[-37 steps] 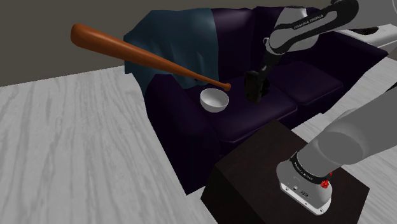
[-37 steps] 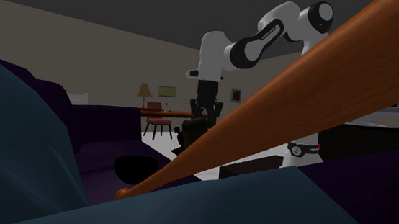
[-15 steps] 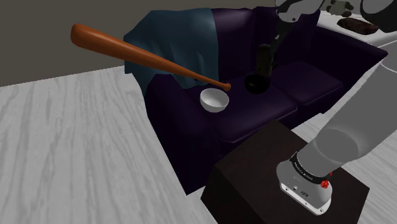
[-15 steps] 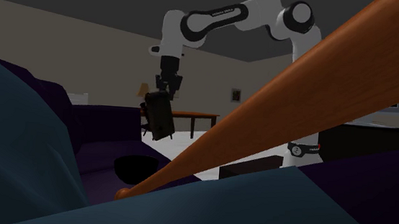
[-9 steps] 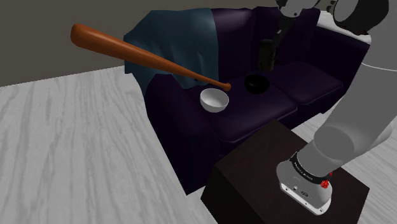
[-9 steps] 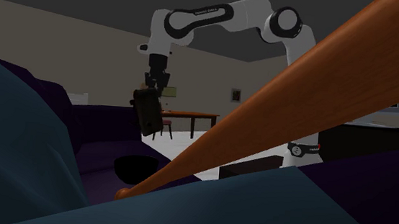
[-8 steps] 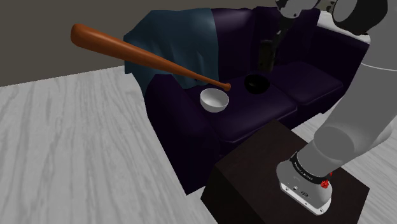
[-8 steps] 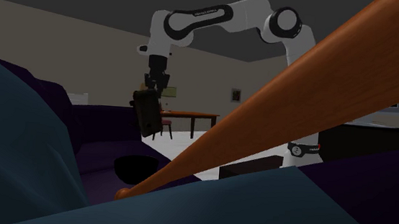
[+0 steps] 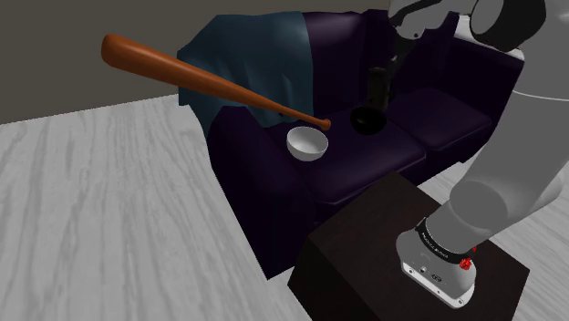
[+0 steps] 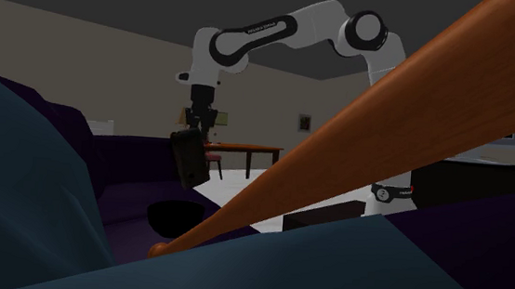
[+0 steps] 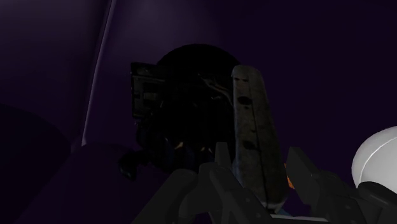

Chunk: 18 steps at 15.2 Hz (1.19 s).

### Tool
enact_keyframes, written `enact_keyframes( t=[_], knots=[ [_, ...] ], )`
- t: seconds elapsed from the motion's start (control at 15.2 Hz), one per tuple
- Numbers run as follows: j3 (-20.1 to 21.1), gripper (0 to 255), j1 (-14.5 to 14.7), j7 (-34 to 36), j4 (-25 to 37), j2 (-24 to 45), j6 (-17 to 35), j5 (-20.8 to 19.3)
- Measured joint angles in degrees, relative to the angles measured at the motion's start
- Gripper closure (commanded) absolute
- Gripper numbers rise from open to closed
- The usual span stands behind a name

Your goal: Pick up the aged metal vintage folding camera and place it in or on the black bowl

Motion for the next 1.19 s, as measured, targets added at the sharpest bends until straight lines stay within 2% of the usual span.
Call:
enact_keyframes(
  t=[0.99, 1.19],
  knots=[
    [1.33, 255, -0.80, -1.63, -5.82, 4.60, 9.96, 2.76],
    [1.48, 255, -0.83, -1.65, -5.89, 5.07, 10.47, 2.97]
  ],
)
